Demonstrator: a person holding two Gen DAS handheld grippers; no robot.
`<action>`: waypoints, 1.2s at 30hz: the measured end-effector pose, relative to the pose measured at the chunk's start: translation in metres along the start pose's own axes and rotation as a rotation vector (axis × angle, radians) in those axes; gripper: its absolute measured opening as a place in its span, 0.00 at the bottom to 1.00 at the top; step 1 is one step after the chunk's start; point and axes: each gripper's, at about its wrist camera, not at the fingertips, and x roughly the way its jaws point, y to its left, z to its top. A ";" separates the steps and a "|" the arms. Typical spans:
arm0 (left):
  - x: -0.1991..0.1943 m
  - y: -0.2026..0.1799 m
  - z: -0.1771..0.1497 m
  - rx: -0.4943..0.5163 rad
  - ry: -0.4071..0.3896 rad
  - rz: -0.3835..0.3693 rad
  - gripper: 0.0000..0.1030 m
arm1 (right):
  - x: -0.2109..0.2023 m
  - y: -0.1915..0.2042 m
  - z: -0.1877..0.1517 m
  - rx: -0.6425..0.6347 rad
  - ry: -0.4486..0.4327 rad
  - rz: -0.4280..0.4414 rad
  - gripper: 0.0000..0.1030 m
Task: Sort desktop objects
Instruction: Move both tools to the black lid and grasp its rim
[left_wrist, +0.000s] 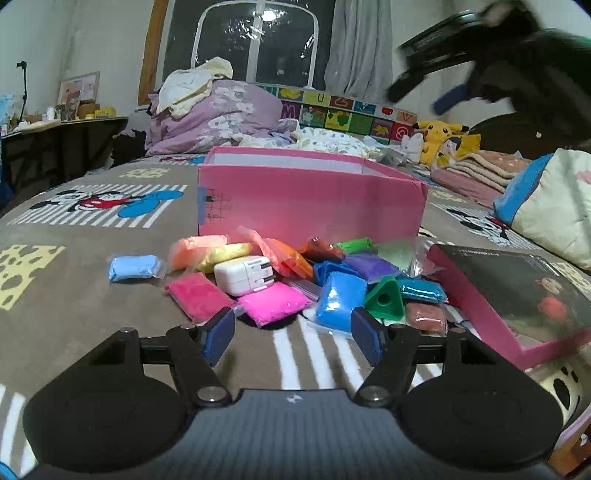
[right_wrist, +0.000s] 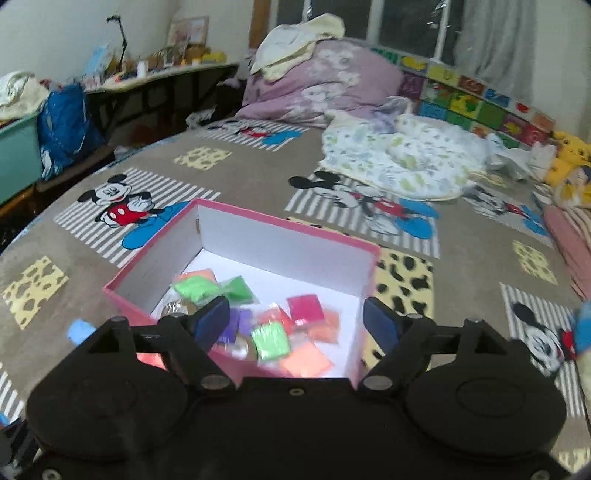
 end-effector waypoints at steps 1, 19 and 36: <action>0.000 -0.001 0.000 -0.002 0.005 -0.007 0.66 | -0.009 -0.003 -0.006 0.011 -0.006 -0.009 0.80; 0.018 -0.080 -0.011 -0.010 0.084 -0.317 0.67 | -0.038 -0.243 -0.252 0.456 0.355 -0.276 0.86; 0.118 -0.142 0.017 -0.109 0.241 -0.354 0.79 | -0.031 -0.268 -0.282 0.671 0.241 -0.107 0.93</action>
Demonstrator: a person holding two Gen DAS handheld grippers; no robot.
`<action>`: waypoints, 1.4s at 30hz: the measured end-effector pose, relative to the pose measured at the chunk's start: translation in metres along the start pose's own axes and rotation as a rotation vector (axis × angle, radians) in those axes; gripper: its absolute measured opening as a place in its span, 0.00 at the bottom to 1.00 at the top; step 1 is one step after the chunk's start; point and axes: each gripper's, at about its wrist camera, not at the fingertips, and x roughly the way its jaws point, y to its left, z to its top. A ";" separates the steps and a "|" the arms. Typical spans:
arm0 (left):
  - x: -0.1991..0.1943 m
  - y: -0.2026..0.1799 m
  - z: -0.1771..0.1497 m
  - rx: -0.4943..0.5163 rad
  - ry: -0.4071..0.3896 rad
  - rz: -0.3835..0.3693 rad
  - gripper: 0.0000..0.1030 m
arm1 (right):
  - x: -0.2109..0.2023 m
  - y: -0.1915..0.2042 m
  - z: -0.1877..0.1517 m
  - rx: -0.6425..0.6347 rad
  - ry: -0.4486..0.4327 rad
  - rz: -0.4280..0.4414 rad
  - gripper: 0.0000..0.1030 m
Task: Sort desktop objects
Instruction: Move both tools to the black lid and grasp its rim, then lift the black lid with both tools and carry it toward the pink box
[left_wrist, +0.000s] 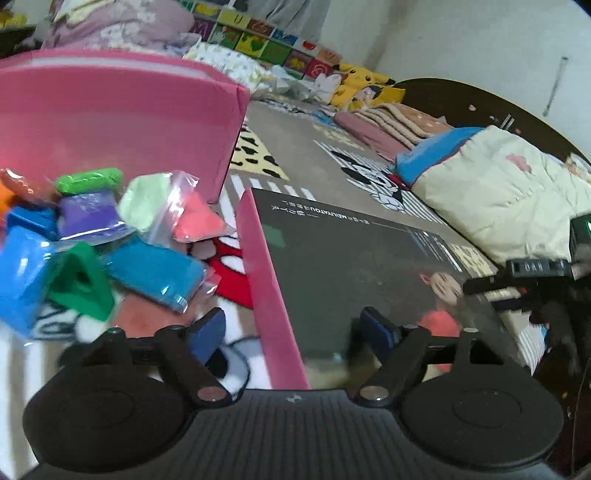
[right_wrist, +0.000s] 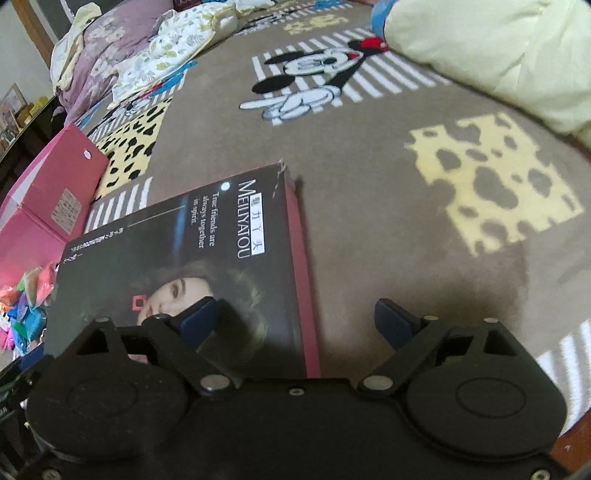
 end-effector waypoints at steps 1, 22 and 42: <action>0.002 -0.002 0.002 0.009 0.002 0.005 0.79 | 0.002 -0.001 0.000 0.010 0.000 0.010 0.93; -0.030 -0.025 0.019 0.052 0.042 0.008 0.79 | -0.021 0.054 -0.005 -0.185 0.100 0.148 0.97; -0.125 0.029 0.077 -0.019 -0.048 0.119 0.79 | -0.052 0.178 0.022 -0.286 0.077 0.227 0.97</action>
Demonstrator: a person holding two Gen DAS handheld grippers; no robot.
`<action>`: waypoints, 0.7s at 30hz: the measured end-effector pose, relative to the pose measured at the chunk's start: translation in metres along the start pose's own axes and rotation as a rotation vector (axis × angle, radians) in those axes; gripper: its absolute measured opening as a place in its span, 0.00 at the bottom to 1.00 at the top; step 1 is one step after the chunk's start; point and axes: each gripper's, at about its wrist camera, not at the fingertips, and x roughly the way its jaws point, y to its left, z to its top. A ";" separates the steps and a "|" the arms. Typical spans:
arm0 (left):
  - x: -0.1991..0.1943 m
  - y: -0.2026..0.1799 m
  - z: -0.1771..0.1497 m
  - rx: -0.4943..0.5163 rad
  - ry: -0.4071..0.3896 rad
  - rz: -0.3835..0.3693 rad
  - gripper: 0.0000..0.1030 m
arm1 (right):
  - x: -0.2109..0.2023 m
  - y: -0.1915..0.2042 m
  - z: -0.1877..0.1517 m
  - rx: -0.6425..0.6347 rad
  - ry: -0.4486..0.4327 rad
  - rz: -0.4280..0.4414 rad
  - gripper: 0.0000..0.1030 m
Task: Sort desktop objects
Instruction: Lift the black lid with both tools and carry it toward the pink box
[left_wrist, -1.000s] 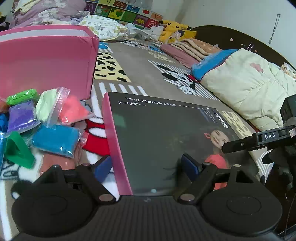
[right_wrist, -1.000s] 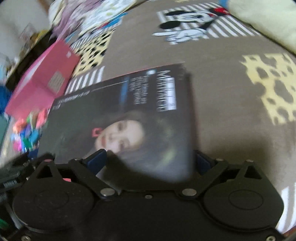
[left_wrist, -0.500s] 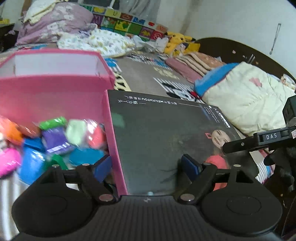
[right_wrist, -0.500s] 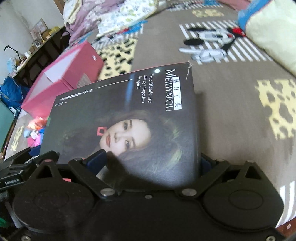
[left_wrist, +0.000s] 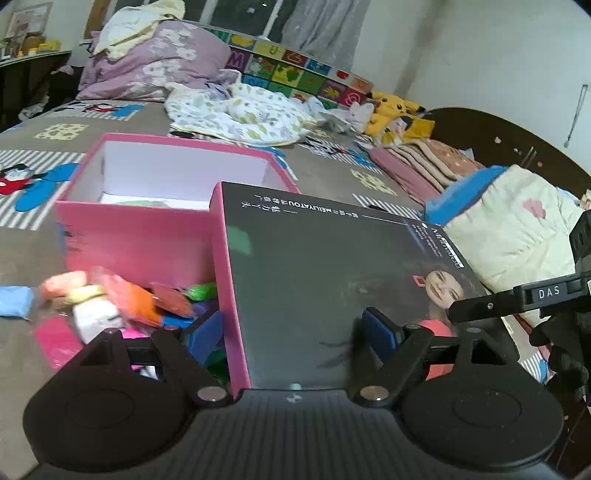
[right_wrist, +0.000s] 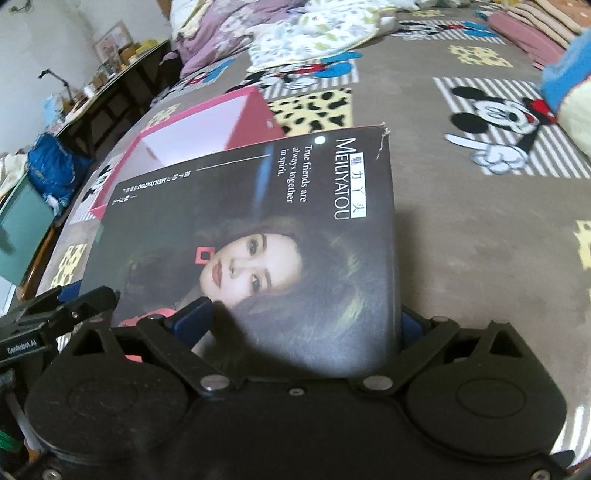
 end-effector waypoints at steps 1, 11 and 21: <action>-0.003 0.003 0.002 0.000 -0.003 0.004 0.79 | 0.001 0.005 0.002 -0.006 0.000 0.004 0.97; -0.033 0.046 0.026 -0.005 -0.022 0.037 0.79 | 0.013 0.060 0.025 -0.032 -0.018 0.034 0.97; -0.043 0.102 0.052 -0.064 -0.033 0.071 0.79 | 0.037 0.120 0.047 -0.073 -0.023 0.035 0.97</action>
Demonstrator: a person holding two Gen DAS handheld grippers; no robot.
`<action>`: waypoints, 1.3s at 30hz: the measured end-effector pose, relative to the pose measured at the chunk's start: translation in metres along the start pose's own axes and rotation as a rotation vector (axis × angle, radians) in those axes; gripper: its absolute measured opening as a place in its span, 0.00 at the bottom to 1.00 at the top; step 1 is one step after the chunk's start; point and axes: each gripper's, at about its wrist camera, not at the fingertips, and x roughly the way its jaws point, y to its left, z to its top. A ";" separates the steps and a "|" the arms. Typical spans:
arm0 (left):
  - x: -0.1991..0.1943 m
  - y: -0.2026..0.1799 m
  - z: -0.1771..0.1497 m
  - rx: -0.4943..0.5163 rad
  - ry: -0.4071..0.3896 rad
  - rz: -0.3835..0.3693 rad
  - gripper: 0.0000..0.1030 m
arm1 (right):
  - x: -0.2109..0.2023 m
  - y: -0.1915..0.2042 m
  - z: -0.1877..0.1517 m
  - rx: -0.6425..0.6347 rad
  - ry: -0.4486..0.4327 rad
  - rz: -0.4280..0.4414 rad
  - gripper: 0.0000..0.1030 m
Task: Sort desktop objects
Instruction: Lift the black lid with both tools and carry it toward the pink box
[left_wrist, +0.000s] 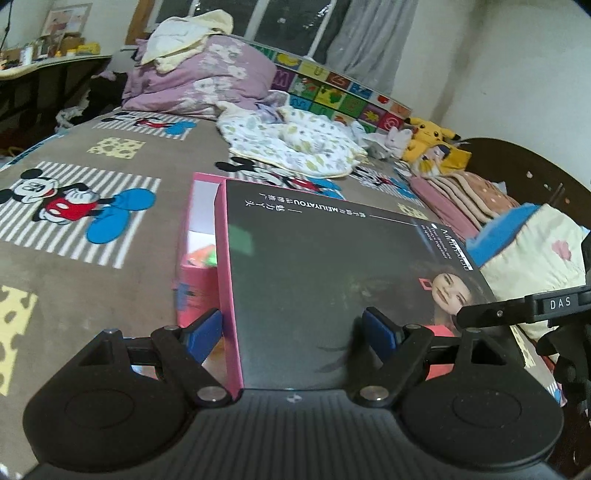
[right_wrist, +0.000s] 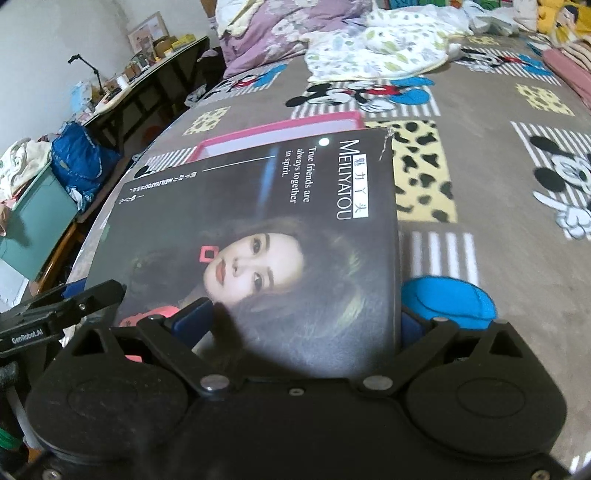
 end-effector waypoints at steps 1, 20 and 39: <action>0.000 0.005 0.002 -0.002 0.000 0.002 0.79 | 0.003 0.004 0.003 -0.001 -0.002 0.000 0.97; 0.060 0.078 0.058 -0.070 0.021 0.003 0.79 | 0.069 0.048 0.054 0.021 -0.047 -0.059 0.97; 0.140 0.105 0.090 -0.111 0.019 -0.024 0.80 | 0.115 0.038 0.096 0.060 -0.097 -0.134 0.97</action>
